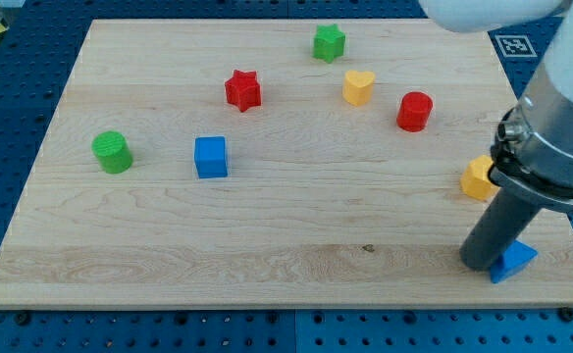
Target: Move your arm to the left of the blue cube
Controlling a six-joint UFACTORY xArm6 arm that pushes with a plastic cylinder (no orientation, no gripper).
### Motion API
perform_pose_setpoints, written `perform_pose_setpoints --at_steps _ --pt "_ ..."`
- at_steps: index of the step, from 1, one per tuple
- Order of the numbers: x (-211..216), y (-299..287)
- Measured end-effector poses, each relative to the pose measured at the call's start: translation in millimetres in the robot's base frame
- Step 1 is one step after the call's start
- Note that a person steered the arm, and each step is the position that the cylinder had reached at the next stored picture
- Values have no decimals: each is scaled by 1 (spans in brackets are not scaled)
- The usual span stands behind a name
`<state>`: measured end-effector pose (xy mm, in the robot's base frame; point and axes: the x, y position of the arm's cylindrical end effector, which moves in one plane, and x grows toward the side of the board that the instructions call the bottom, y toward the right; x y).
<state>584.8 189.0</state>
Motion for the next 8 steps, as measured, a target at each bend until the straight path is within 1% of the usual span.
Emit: perform_pose_setpoints --at_steps 1,2,3,5,6,8 --pt "3 19" --pt "5 20" --pt "5 -29" --pt "0 -173" --pt "-20 -238" --pt "-60 -284"
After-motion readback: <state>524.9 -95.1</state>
